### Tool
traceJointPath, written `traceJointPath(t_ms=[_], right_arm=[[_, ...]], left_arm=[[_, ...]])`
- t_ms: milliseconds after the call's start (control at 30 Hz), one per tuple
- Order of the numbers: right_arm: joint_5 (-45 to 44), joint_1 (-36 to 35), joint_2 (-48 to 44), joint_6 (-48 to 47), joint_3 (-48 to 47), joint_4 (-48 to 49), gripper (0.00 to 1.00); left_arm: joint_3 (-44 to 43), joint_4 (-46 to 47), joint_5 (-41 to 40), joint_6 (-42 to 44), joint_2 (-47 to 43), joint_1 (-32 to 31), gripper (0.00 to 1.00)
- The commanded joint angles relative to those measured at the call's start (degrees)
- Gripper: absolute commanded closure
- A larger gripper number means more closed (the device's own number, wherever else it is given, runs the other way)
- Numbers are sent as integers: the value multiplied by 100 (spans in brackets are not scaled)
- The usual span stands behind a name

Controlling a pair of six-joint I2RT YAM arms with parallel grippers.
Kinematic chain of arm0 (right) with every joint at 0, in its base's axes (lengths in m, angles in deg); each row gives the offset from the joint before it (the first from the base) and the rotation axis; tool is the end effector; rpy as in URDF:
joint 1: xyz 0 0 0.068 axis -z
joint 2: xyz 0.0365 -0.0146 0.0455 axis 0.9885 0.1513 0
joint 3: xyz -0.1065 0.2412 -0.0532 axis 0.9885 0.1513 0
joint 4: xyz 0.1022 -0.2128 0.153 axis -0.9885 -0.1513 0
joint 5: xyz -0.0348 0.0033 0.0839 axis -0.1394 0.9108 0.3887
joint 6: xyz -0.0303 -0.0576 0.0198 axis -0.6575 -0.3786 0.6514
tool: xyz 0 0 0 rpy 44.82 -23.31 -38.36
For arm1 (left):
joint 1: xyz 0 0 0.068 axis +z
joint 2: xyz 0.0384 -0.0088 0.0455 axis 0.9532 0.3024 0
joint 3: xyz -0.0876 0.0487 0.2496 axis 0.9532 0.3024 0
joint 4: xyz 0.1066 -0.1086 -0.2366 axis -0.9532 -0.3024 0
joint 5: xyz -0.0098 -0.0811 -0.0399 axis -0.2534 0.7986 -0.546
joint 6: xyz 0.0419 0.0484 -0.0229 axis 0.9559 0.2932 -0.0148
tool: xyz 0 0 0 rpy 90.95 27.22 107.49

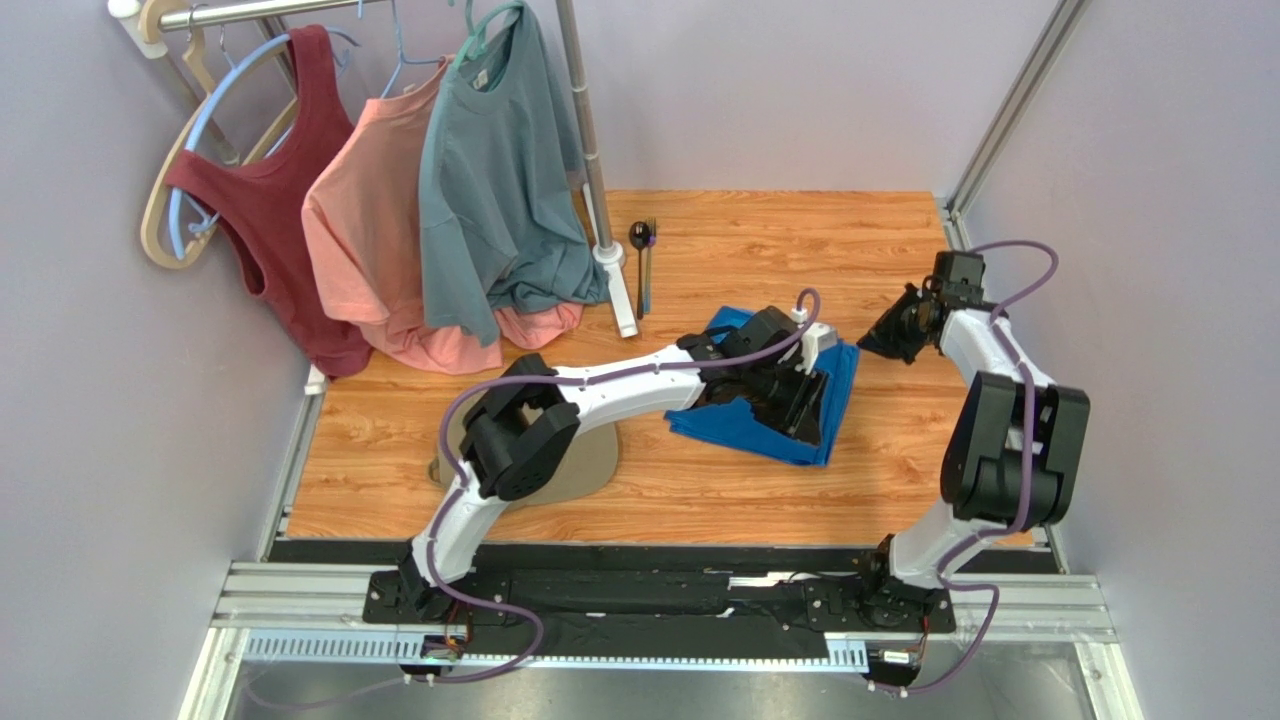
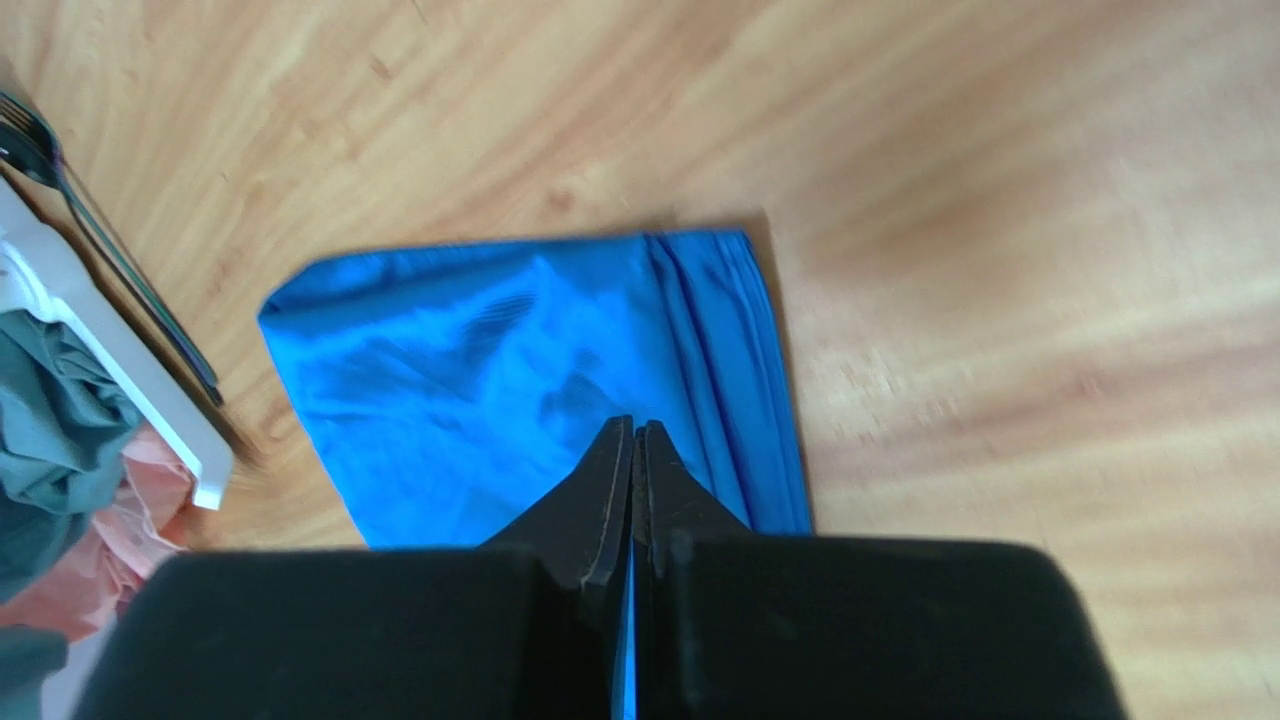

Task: Fold the napkin into a case and place the utensils inside
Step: Smooth out the lower triangle-folded napkin at the center of the board.

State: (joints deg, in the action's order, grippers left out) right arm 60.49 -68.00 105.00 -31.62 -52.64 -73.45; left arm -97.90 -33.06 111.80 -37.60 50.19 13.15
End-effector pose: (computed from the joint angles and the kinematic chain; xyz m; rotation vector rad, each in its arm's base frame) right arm 0.3530 -0.0685 0.1795 0.8821 2.4527 0.4600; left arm 0.2496 -0.4606 0.1869 0.8362 2.4480 -1.1774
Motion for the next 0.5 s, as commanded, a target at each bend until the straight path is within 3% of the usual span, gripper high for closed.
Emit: traceJointPath(t_ms=[0,233,467], right_arm=[[472,15,585,-241,-692,224,100],[939,-20,1263,-461,-1027,312,72],[808,-82,1623,-584,-1089,391,68]], left_arm=[[-654,93,-593,201,231,44,57],[-743,155,-699,149,241,62,61],[-682,-4,-488,87,39,141,63]])
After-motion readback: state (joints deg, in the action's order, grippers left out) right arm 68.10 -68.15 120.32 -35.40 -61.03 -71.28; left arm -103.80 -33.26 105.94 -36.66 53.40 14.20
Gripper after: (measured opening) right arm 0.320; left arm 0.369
